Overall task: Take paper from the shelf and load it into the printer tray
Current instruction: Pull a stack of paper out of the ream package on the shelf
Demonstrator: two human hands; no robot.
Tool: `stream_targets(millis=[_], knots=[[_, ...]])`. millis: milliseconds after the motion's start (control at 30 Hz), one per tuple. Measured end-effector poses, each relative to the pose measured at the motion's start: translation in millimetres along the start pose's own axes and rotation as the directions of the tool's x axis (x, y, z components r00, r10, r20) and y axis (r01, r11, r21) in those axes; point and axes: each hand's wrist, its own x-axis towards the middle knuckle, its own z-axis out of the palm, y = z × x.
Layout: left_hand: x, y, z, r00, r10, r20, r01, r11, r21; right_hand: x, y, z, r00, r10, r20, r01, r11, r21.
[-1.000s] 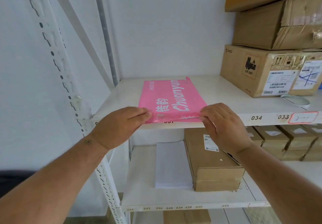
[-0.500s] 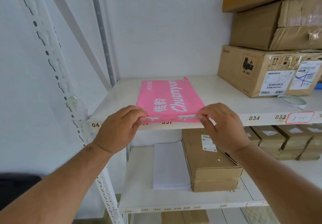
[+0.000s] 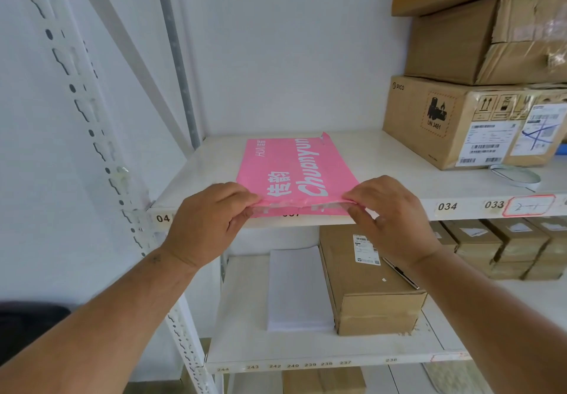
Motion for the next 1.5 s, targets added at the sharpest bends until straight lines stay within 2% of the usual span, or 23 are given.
stream_targets(millis=[167,333,500,567,600,667,733,800,867,967,1033,1133,1200,1300,1367,1433,1500], knots=[[5.5,11.5,-2.4,0.986,-0.167,-0.009,0.165,0.979,-0.122,6.1,-4.3,0.3,0.984,0.172,0.051,-0.177,0.977,0.123],[12.9,12.2,0.2,0.941,-0.338,0.008,0.328,0.907,-0.263,15.8,-6.4,2.3,0.943,0.300,0.143,-0.327,0.914,0.239],[18.3,15.5,-2.4,0.932,-0.348,0.100,0.362,0.906,-0.220,18.3,-11.7,3.4,0.907,0.391,0.160,-0.421,0.860,0.287],[18.3,18.3,-5.0,0.925,-0.363,0.116,0.380,0.897,-0.227,11.2,-18.3,1.0,0.933,0.356,0.046,-0.357,0.910,0.210],[18.4,19.3,-6.2,0.914,-0.385,0.125,0.405,0.879,-0.253,6.7,-23.5,-0.4,0.958,0.280,-0.069,-0.270,0.955,0.122],[19.3,20.6,-7.7,0.886,-0.438,0.154,0.465,0.831,-0.305,-4.7,-35.7,0.0,0.969,0.022,-0.245,-0.028,0.999,-0.019],[20.3,22.9,-10.3,0.870,-0.463,0.170,0.493,0.808,-0.322,-12.2,-50.8,5.3,0.963,-0.187,-0.195,0.181,0.982,-0.047],[21.5,27.0,-14.4,0.878,-0.450,0.163,0.479,0.819,-0.317,-14.8,-58.4,15.0,0.972,-0.224,-0.065,0.216,0.970,-0.115],[22.4,32.3,-18.8,0.890,-0.430,0.155,0.457,0.829,-0.324,-12.5,-63.4,21.8,0.988,-0.151,0.024,0.152,0.962,-0.225],[22.6,37.6,-21.6,0.909,-0.391,0.143,0.416,0.841,-0.346,-7.6,-72.0,23.5,0.997,-0.018,0.080,0.044,0.945,-0.325],[22.8,38.7,-20.3,0.925,-0.361,0.121,0.380,0.851,-0.362,-7.9,-76.6,24.1,0.996,0.018,0.092,0.016,0.933,-0.359],[25.9,39.7,-20.6,0.940,-0.328,0.093,0.338,0.863,-0.376,-14.9,-76.1,29.7,0.995,-0.041,0.091,0.069,0.937,-0.343],[27.6,37.4,-20.4,0.968,-0.240,0.079,0.252,0.917,-0.309,-22.6,-71.9,35.4,0.990,-0.067,0.126,0.107,0.935,-0.339],[31.7,38.1,-21.5,0.984,-0.078,0.158,0.112,0.969,-0.219,-34.4,-70.3,37.7,0.976,-0.071,0.204,0.145,0.916,-0.374],[37.7,41.3,-19.8,0.971,0.038,0.237,0.000,0.987,-0.161,-37.2,-70.5,34.8,0.984,-0.046,0.172,0.102,0.938,-0.330],[44.4,45.2,-14.4,0.937,0.131,0.325,-0.102,0.989,-0.106,-34.4,-71.9,26.3,0.998,0.006,0.055,0.008,0.967,-0.256],[52.8,46.2,-10.2,0.916,0.183,0.356,-0.168,0.983,-0.074,-30.7,-70.9,19.1,0.996,0.046,-0.071,-0.061,0.970,-0.237]])
